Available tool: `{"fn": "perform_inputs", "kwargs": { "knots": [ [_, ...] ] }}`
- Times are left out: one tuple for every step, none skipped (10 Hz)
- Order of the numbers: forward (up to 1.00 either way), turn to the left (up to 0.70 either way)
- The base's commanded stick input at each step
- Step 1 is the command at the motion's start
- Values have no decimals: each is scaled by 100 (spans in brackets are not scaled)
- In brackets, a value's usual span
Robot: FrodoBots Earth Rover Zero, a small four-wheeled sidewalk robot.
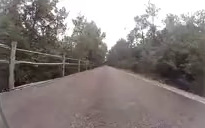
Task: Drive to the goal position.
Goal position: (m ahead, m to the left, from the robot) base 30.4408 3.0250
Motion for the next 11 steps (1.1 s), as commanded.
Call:
{"fn": "perform_inputs", "kwargs": {
  "knots": [
    [70,0],
    [70,-4],
    [70,-13],
    [70,-22],
    [70,-22],
    [70,-3],
    [70,0],
    [70,0],
    [70,0],
    [70,0],
    [70,0]
  ]
}}
